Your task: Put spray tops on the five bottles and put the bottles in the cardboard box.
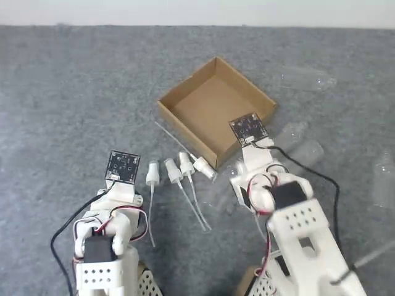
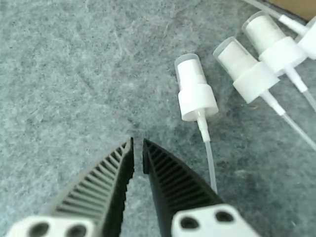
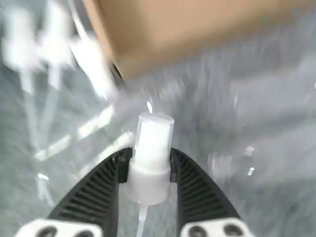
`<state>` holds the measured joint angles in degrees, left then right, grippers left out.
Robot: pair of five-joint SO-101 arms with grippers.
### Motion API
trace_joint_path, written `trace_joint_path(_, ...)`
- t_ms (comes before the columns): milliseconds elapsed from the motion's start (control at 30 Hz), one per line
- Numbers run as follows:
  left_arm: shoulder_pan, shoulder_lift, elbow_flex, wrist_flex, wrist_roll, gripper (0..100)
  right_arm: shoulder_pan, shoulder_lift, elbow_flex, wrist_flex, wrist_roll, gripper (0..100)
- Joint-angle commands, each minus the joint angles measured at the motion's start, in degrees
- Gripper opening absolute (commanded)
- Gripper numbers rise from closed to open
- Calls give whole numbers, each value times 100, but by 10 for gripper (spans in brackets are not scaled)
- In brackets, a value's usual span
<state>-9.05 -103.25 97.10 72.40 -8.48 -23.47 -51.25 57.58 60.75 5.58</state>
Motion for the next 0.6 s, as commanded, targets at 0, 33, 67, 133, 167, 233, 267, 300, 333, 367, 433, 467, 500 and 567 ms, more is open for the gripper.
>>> trace_joint_path(0,-26,-114,-57,0,-53,27,-435,-330,-1134,418,167,10)
trace_joint_path(33,-26,-114,-57,0,-53,27,-629,-198,-1398,505,176,10)
trace_joint_path(67,-26,-114,-57,0,-53,27,-804,-4,-1662,558,158,10)
trace_joint_path(133,-26,-114,-57,9,-53,27,-1200,567,-2119,567,141,10)
trace_joint_path(167,-26,-114,-57,9,-53,27,-1341,910,-2321,523,141,10)
trace_joint_path(233,-26,-114,-57,9,-53,27,-1543,1710,-2752,418,132,10)
trace_joint_path(267,-26,-114,-57,9,-53,27,-1596,2114,-2971,356,132,10)
trace_joint_path(300,-26,-114,-57,9,-53,27,-1631,2527,-3209,277,132,10)
trace_joint_path(333,-35,-114,-57,9,-53,27,-1648,2941,-3455,207,114,10)
trace_joint_path(367,-35,-114,-57,9,-53,27,-1657,3336,-3692,136,35,10)
trace_joint_path(433,-35,-114,-57,9,-53,27,-1692,4040,-4193,57,-229,10)
trace_joint_path(467,-35,-114,-57,9,-53,27,-1701,4356,-4457,48,-325,11)
trace_joint_path(500,-35,-114,-57,9,-53,27,-1719,4673,-4721,84,-378,11)
trace_joint_path(567,-35,-114,-57,9,-53,27,-1754,5218,-5134,84,-422,20)
